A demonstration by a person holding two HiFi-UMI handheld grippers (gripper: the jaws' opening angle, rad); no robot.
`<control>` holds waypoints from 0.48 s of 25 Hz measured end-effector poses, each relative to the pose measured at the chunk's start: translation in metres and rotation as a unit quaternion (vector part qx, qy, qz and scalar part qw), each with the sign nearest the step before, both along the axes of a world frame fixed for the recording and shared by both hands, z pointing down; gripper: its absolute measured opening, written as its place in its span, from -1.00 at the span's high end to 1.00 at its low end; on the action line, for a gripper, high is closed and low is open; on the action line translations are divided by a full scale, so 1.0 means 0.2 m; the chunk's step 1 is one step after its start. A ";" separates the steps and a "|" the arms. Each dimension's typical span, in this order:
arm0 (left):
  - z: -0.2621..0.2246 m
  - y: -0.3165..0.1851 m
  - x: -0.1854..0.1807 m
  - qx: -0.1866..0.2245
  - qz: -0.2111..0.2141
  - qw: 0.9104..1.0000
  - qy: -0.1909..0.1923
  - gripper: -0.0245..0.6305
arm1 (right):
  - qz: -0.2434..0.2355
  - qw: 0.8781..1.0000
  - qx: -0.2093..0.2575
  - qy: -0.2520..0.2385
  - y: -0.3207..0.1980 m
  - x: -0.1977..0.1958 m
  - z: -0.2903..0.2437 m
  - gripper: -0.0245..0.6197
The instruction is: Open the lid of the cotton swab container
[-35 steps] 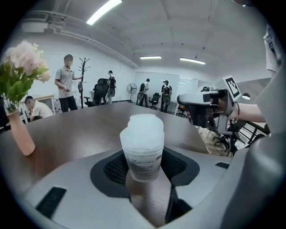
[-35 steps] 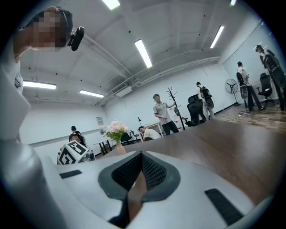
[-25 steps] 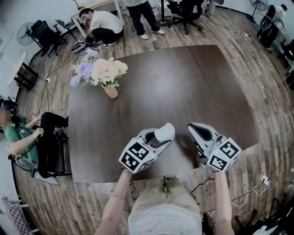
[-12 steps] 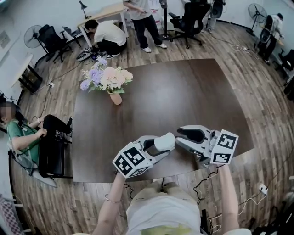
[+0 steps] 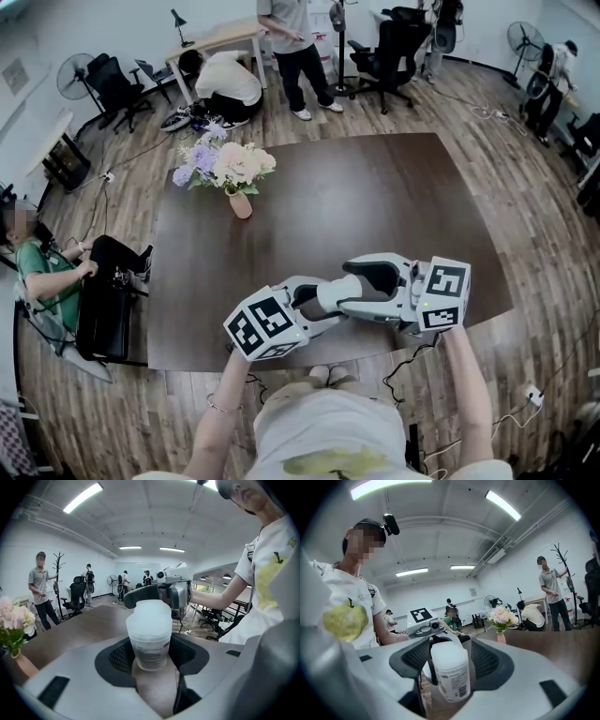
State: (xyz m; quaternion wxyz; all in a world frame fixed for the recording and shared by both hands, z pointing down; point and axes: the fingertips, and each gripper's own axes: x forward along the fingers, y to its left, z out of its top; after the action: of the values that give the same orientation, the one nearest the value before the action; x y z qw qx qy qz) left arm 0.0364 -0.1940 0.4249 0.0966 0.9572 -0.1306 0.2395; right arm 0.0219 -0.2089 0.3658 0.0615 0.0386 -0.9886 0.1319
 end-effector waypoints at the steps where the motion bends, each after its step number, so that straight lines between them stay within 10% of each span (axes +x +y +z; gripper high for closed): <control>1: -0.01 0.00 0.00 0.001 0.002 1.000 0.001 0.24 | -0.006 1.000 0.002 0.004 0.01 -0.01 0.00 0.10; 12: -0.05 0.02 0.00 0.007 0.002 1.000 0.001 0.24 | -0.031 0.999 -0.008 0.036 0.02 -0.04 0.00 0.12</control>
State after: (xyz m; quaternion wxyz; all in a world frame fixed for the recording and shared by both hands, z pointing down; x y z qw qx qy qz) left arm 0.0362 -0.1903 0.4159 0.0892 0.9583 -0.1303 0.2381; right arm 0.0134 -0.2040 0.3657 0.1013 0.0127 -0.9854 0.1361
